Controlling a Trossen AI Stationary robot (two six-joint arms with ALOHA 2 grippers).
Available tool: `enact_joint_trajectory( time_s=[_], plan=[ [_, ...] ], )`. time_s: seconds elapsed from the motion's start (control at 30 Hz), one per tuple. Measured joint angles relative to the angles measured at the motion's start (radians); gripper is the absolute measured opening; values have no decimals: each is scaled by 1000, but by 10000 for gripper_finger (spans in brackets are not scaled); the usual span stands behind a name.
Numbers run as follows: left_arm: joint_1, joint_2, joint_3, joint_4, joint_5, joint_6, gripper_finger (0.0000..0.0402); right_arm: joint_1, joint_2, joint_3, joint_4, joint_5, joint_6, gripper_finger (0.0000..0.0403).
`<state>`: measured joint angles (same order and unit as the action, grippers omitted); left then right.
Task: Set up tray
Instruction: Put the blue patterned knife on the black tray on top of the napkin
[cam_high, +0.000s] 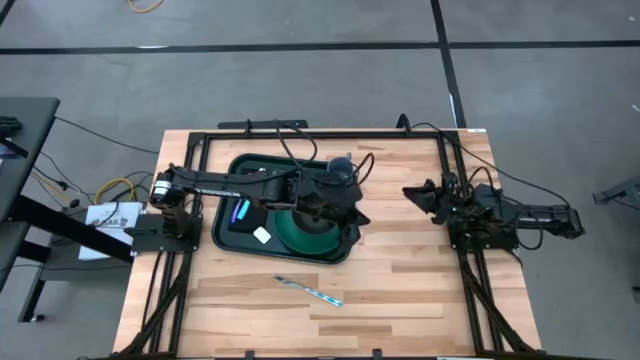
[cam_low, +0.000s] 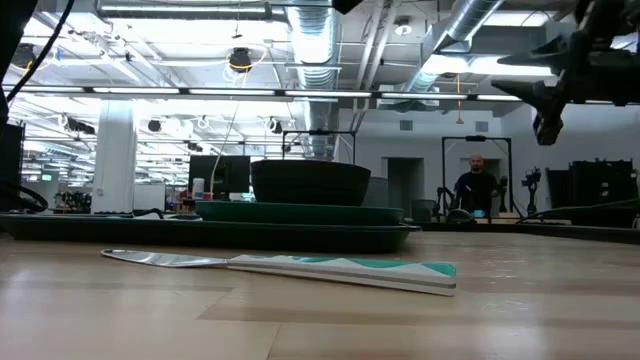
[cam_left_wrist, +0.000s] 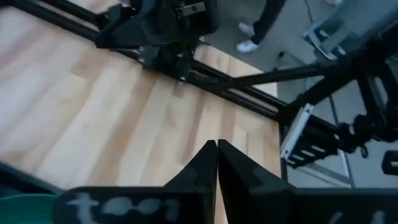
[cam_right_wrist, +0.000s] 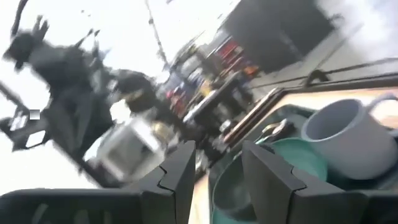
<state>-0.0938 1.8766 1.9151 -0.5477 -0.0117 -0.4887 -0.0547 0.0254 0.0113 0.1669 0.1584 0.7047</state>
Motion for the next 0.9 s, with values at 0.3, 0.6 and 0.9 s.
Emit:
enact_joint_trajectory(
  time_s=[0.3,0.6,0.9],
  plan=[
    [-2,-110,-105,142,-89,16,0,1,9,1,56,34,123,123],
    [-1,-331,-541,611,-56,-56,0,23,39,27,148,-29,154,123],
    [-4,-508,-847,831,-17,-127,0,109,501,377,7,-26,24,114]
  ],
)
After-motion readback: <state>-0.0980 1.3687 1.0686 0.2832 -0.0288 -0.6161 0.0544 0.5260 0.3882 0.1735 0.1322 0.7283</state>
